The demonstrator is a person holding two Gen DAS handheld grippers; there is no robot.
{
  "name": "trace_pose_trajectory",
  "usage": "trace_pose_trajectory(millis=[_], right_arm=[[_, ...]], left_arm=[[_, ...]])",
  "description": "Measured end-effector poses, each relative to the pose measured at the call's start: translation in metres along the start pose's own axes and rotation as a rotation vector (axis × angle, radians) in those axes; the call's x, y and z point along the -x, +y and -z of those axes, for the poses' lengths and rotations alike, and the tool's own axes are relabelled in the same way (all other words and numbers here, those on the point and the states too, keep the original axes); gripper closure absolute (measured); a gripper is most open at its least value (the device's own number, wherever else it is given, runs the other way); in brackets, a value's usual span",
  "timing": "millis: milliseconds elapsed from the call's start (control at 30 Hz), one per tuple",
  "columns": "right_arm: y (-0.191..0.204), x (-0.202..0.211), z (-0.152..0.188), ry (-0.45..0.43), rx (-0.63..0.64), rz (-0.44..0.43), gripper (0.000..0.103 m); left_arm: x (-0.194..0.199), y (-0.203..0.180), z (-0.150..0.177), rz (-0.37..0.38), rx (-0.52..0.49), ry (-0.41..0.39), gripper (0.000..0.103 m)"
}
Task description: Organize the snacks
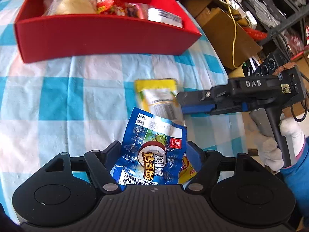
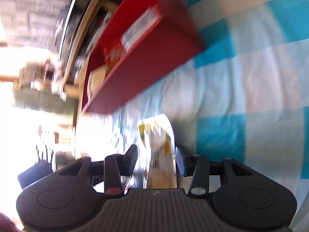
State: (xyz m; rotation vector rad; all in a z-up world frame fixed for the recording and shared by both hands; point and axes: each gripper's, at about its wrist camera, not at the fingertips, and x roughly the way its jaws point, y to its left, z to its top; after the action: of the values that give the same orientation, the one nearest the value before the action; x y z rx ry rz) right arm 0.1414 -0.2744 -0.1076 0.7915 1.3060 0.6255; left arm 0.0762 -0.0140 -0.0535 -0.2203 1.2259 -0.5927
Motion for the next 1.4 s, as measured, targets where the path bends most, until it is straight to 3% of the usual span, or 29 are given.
trace_pose_trajectory(millis=[133,333,467,633,767,867,967,1067,1167,1300,1367,1400], right_arm=[[0.004,-0.017,0.005,0.06,-0.011,-0.042,0.056],[0.049,-0.022,0.026,0.104,0.161,0.08,0.077],[0.052,-0.027,0.047,0.149,0.178,0.142,0.078],[0.059,-0.026,0.057,0.143,0.182,0.154,0.077],[0.05,-0.018,0.056,0.11,0.113,0.173,0.052],[0.056,-0.017,0.07,0.117,0.115,0.169,0.045],[0.075,-0.021,0.083,0.092,0.168,0.224,0.033],[0.095,-0.021,0.099,0.066,0.279,0.306,0.03],[0.103,-0.026,0.111,0.091,0.316,0.327,0.022],[0.114,-0.047,0.126,0.125,0.368,0.396,0.01],[0.121,-0.057,0.132,0.138,0.415,0.454,0.0],[0.126,-0.066,0.136,0.145,0.456,0.493,0.0]], left_arm=[[0.0,0.001,0.001,-0.001,-0.004,0.0,0.025],[0.004,-0.002,0.005,-0.034,-0.05,0.014,0.026],[0.015,-0.005,0.02,-0.192,-0.14,0.026,0.027],[0.022,-0.003,0.032,-0.203,-0.149,0.021,0.027],[0.025,0.002,0.038,-0.226,-0.141,0.015,0.027],[0.02,-0.01,0.046,-0.283,-0.216,0.016,0.025],[0.015,-0.018,0.054,-0.345,-0.272,0.034,0.015],[0.017,-0.018,0.058,-0.392,-0.301,0.045,0.022],[0.02,-0.014,0.059,-0.416,-0.288,0.033,0.028],[0.04,0.008,0.059,-0.39,-0.189,0.012,0.029],[0.048,0.016,0.059,-0.386,-0.144,-0.005,0.029],[0.05,0.019,0.059,-0.376,-0.127,-0.008,0.029]])
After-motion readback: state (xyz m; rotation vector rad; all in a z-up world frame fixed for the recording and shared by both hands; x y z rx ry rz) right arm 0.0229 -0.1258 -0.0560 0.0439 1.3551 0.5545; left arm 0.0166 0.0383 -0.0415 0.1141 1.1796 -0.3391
